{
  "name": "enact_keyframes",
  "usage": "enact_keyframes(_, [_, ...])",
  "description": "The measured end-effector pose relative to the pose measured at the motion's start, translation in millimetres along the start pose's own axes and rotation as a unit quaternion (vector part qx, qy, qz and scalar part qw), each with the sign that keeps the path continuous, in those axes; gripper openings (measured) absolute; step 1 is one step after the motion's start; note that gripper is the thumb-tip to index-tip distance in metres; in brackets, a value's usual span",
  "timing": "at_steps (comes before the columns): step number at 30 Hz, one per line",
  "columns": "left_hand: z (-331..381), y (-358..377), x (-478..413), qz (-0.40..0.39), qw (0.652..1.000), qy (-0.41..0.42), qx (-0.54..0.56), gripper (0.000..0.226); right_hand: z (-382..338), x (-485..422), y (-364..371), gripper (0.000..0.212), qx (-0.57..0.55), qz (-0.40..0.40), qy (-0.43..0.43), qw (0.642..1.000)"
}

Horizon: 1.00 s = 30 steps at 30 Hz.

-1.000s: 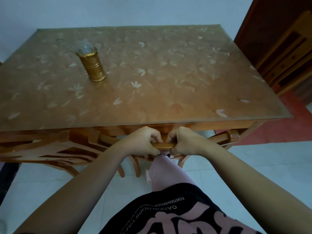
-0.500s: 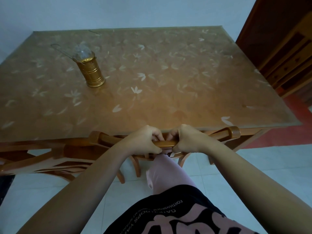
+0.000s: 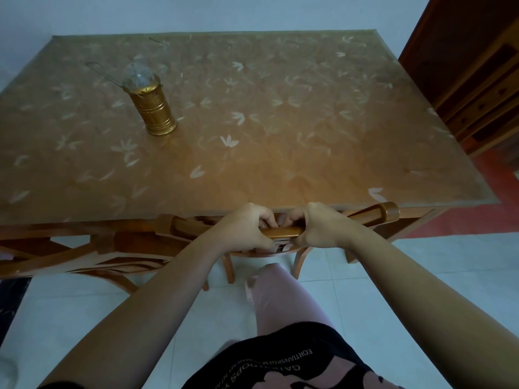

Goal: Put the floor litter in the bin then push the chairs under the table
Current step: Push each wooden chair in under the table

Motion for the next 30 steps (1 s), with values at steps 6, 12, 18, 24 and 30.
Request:
enact_keyframes(6, [1.1,-2.4,1.1,0.013,1.0,-0.003,-0.011,0.023,-2.3,-1.4,-0.4,0.025,-0.018,-0.016,-0.012,1.0])
enact_keyframes(12, [2.7,0.7,-0.1,0.011,1.0,-0.006,-0.006,0.023,2.8,-2.3,-1.1,0.022,-0.012,-0.023,-0.008,1.0])
enact_keyframes(18, [-6.7,-1.2,4.7,0.001,1.0,-0.012,0.002,0.023,-7.7,2.0,2.4,0.015,-0.023,0.007,-0.02,1.0])
enact_keyframes(24, [-11.1,-5.3,10.2,0.013,1.0,-0.009,-0.005,0.023,-12.7,5.0,4.4,0.019,-0.024,0.016,-0.014,0.999])
enact_keyframes(30, [-9.5,-10.3,13.7,0.043,0.997,0.013,-0.056,0.021,-15.1,5.9,2.9,0.017,-0.002,0.028,-0.029,0.999])
Point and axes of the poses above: each hand's wrist, its own x-axis away from the middle knuckle, its own y-axis out of the palm, z = x × y, the point moved 10 cm from there along -x, towards the middle knuckle, and after that the axes turned 10 degrees about z, right-handed, at the moved point
